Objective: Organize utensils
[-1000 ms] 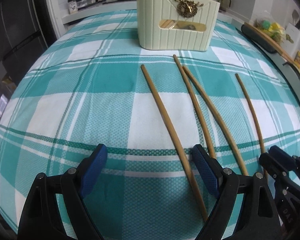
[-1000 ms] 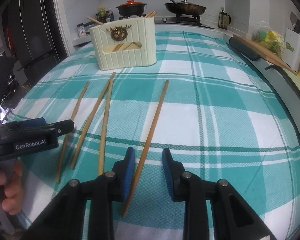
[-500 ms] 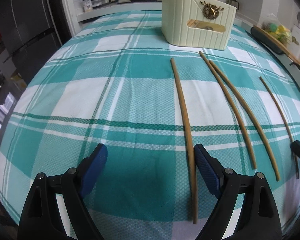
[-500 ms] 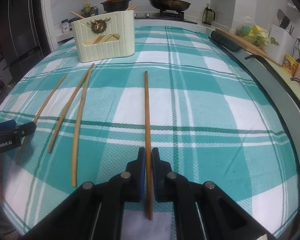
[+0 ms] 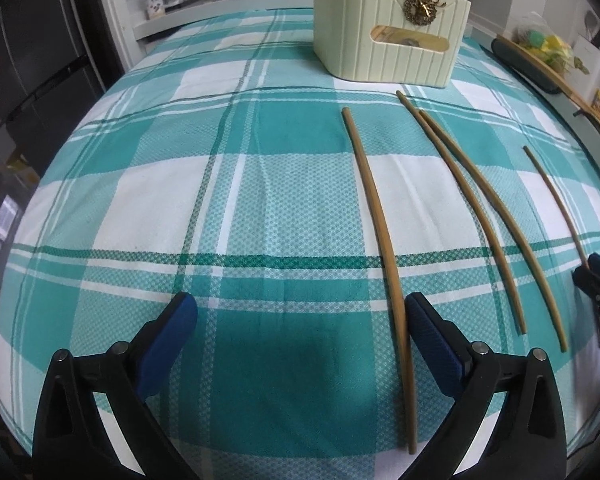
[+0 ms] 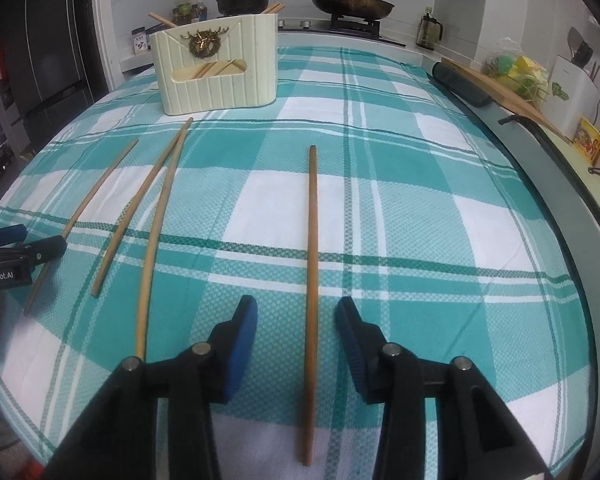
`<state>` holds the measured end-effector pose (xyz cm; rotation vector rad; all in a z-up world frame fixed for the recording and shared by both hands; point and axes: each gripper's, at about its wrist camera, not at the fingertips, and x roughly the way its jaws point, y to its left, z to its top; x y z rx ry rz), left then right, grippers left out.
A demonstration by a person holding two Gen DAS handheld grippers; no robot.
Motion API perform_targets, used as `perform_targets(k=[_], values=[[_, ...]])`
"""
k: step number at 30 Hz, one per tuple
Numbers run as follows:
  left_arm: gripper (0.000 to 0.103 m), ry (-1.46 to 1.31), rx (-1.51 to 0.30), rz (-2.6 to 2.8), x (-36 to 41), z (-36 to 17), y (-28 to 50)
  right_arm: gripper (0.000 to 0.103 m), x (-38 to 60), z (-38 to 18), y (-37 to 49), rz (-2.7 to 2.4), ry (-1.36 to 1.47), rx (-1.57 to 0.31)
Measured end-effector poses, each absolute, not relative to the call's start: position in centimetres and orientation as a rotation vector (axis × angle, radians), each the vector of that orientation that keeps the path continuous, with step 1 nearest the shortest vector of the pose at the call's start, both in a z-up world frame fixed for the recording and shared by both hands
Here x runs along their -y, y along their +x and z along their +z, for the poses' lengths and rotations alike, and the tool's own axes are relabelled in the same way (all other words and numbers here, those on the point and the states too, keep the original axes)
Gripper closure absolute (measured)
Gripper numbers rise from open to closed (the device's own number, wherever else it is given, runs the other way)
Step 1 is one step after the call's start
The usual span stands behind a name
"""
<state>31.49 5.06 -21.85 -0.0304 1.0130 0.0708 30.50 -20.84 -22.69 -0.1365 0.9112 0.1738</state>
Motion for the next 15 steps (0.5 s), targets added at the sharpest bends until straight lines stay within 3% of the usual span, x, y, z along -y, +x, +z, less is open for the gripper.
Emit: perform_targets(k=[15], values=[[0.0,-0.059,-0.95,0.102,-5.8,-22.1,33.3,0.048,21.5,-23.1,32.2,0.192,-0.111,-0.865]])
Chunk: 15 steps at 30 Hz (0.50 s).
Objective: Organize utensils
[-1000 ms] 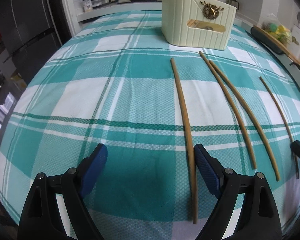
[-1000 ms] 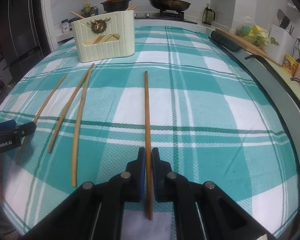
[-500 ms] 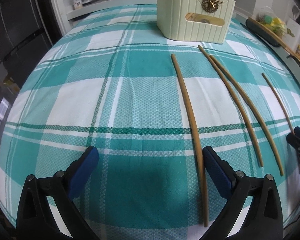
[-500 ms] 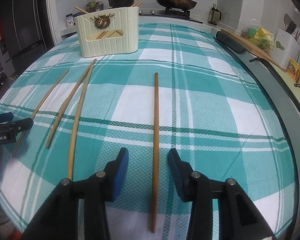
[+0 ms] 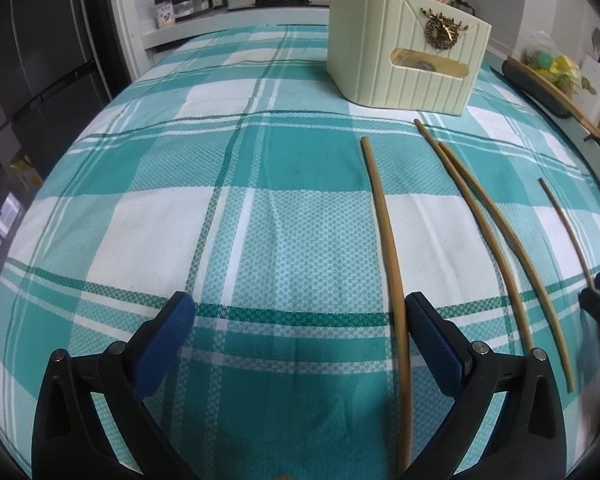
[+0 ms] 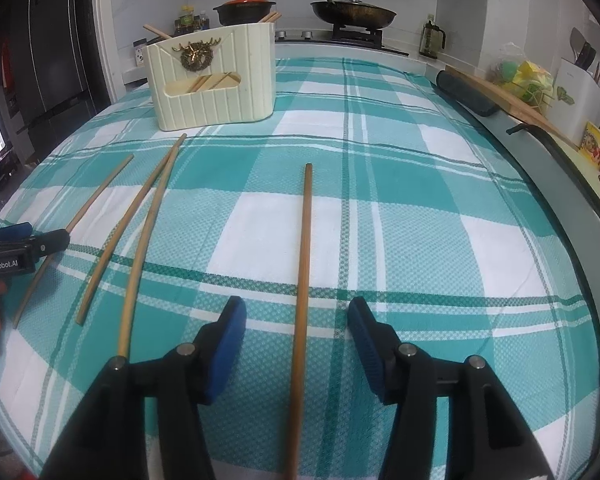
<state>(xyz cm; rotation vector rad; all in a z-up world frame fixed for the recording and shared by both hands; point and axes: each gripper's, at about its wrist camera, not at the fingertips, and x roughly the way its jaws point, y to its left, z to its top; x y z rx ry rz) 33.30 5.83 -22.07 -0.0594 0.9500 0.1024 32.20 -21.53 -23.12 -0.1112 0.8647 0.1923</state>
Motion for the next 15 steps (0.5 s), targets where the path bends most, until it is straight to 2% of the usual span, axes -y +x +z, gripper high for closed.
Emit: perform_targets(k=[5,7,15], values=[[0.0,-0.063,-0.949,0.1,-5.96,-22.06,33.25,0.043,21.68,-23.17,32.24,0.212,-0.095,-0.868],[0.0,-0.065,-0.95,0.099,-5.89,-22.07,33.27,0.037,21.53,-23.22,32.28,0.223,-0.1,-0.872],[0.0,-0.055,-0.956,0.065,-6.09,-22.05,33.48,0.035,21.21,-23.2,32.56,0.233,-0.124,-0.885]])
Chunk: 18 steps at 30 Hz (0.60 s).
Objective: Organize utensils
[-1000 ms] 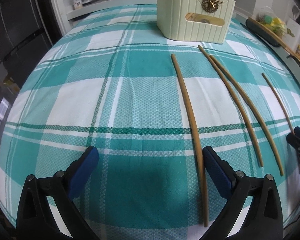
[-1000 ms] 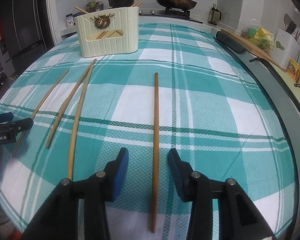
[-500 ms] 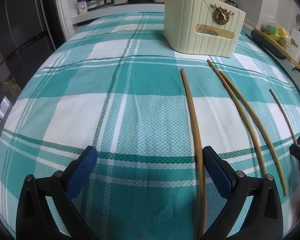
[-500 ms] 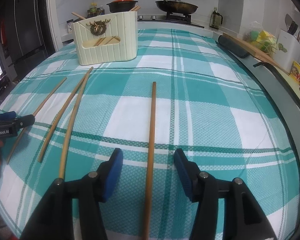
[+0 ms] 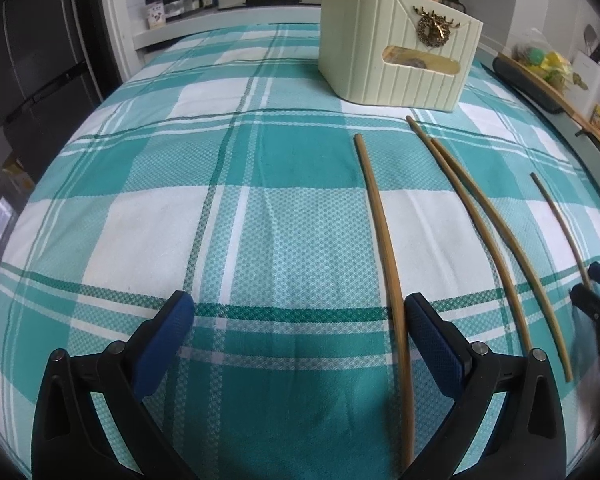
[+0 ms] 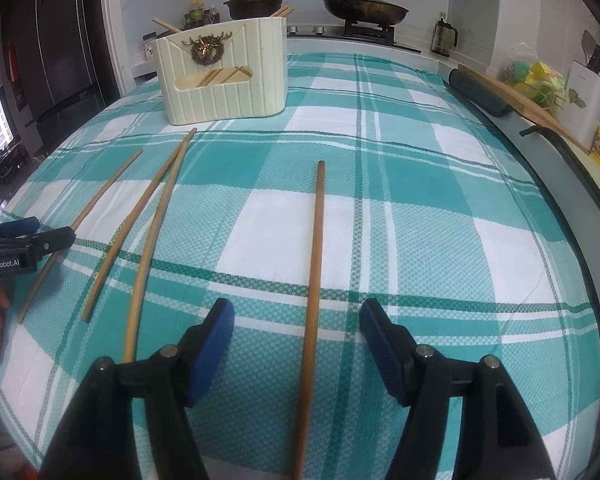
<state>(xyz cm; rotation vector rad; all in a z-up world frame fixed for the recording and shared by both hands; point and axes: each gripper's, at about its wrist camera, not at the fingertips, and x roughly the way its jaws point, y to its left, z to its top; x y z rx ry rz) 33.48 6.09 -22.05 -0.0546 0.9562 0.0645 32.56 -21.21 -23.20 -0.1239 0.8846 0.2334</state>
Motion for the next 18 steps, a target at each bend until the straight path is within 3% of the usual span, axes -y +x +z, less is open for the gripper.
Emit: perform_targets(k=[18], values=[[0.0,-0.004,-0.978,-0.021,-5.7,-22.0,41.5,0.036,19.2,-23.1,40.6,0.296,-0.181,-0.926]])
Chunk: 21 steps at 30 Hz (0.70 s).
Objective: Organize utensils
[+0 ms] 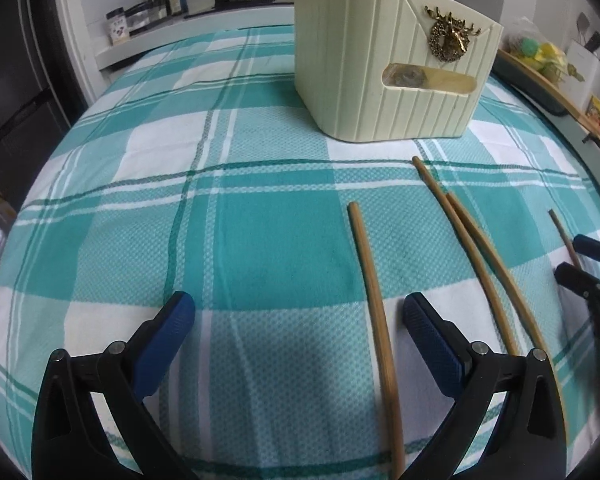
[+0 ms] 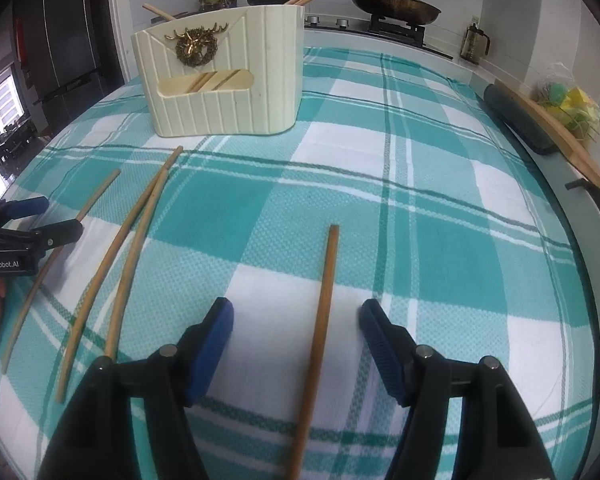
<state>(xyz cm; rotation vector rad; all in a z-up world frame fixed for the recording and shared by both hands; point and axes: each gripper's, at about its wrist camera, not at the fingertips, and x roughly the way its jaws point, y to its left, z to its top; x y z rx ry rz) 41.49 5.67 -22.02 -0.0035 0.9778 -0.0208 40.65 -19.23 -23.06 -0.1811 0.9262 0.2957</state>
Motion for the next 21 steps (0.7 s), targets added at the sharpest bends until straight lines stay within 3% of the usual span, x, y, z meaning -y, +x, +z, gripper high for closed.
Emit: perform_targets(k=[4,6,8,9,11,13,21], values=[[0.001,0.005,-1.003,-0.042,-5.3,-21.9,42.7,0.043,18.8,-22.9,42.3,0.303,-0.193,-0.921],[0.012,0.008,-0.975,-0.052,-4.7,-21.8,42.7,0.05,18.5,-22.9,42.9,0.317,-0.195,-0.922],[0.038,0.011,-0.946,-0.072,-4.0,-21.5,42.7,0.063,18.2,-22.8,43.4,0.322,-0.2,-0.917],[0.045,0.01,-0.94,-0.083,-3.7,-21.3,42.8,0.072,18.0,-22.8,43.5,0.322,-0.203,-0.913],[0.08,0.008,-0.933,-0.094,-3.5,-21.2,43.1,0.082,17.7,-22.8,43.9,0.313,-0.207,-0.908],[0.096,-0.042,-0.938,-0.127,-3.9,-21.1,43.3,0.097,17.7,-22.8,44.3,0.303,-0.197,-0.904],[0.099,-0.098,-0.87,-0.169,-4.4,-17.8,41.2,0.098,18.9,-21.3,44.0,0.328,-0.084,-0.886]])
